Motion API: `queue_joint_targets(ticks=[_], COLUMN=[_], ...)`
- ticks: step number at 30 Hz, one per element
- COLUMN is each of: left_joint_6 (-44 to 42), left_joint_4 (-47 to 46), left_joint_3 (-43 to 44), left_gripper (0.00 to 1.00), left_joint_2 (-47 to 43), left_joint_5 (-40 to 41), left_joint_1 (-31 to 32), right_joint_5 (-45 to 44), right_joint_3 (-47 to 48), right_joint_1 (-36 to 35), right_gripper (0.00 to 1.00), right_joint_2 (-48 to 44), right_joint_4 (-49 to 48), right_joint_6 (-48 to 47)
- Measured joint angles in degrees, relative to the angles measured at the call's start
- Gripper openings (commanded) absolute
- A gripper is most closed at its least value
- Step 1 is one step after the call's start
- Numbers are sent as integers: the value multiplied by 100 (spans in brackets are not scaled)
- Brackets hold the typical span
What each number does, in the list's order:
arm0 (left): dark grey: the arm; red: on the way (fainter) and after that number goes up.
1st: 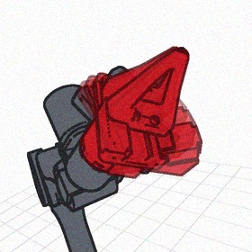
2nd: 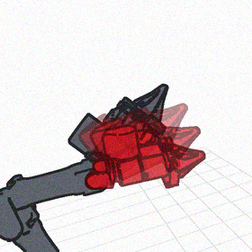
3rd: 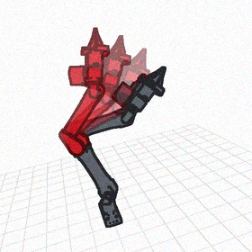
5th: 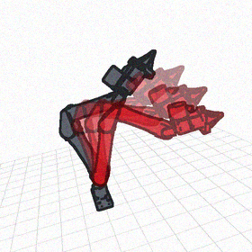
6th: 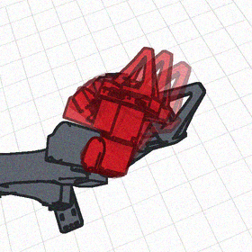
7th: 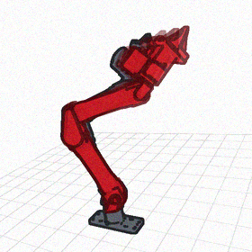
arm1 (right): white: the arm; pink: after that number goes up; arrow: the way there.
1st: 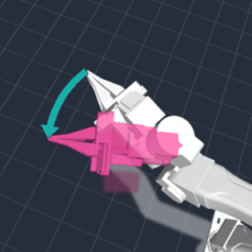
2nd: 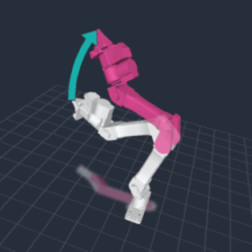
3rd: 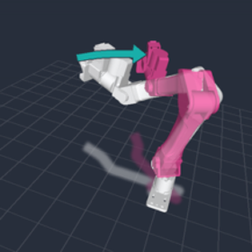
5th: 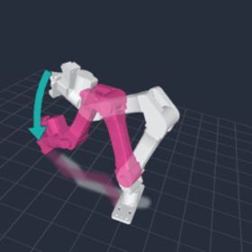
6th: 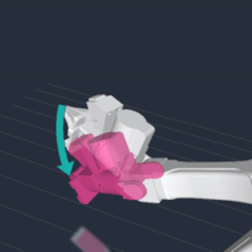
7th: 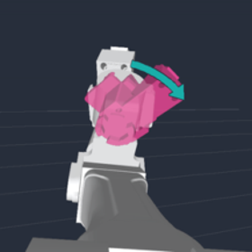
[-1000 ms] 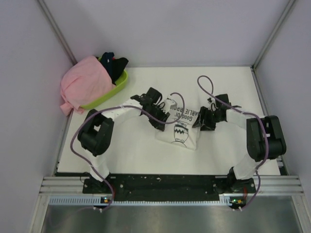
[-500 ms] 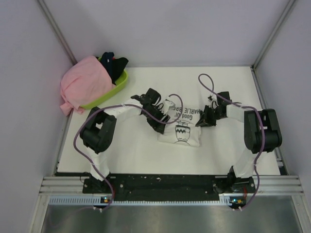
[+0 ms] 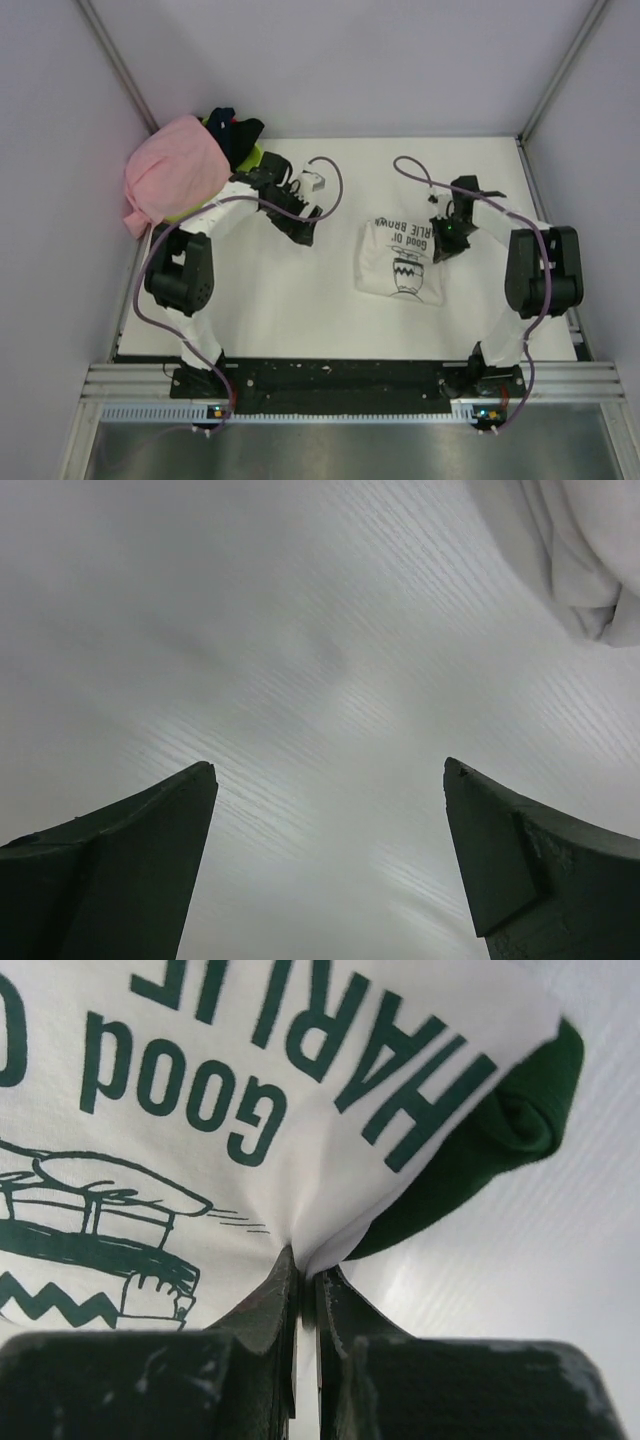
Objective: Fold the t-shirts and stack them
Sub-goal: Put the neatly folded tshirt into the corner of the board with the right arm
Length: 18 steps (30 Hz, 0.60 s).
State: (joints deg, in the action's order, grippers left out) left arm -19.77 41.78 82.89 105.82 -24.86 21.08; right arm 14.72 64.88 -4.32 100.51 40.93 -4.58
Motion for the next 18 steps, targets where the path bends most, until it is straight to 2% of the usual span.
queue_joint_targets(ticks=[5, 12, 14, 18], left_joint_6=[-138, -203, -201, -197], left_joint_4=[26, 7, -31, -111], left_joint_3=[-7, -4, -4, -7], left_gripper=[99, 99, 99, 99], left_joint_2=[-232, -542, -551, -573], left_joint_5=[92, 63, 48, 24], left_joint_1=[-15, -254, -330, -389], right_joint_5=[-857, -2374, -2767, -3630], right_joint_3=[-428, -1617, -1941, -2031], right_joint_1=[0, 48, 234, 855], right_gripper=[0, 0, 0, 0], right_joint_2=[-632, -2221, -2516, -2441], right_joint_4=[278, 319, 313, -4], right_joint_6=[-752, -2103, -2557, -3274])
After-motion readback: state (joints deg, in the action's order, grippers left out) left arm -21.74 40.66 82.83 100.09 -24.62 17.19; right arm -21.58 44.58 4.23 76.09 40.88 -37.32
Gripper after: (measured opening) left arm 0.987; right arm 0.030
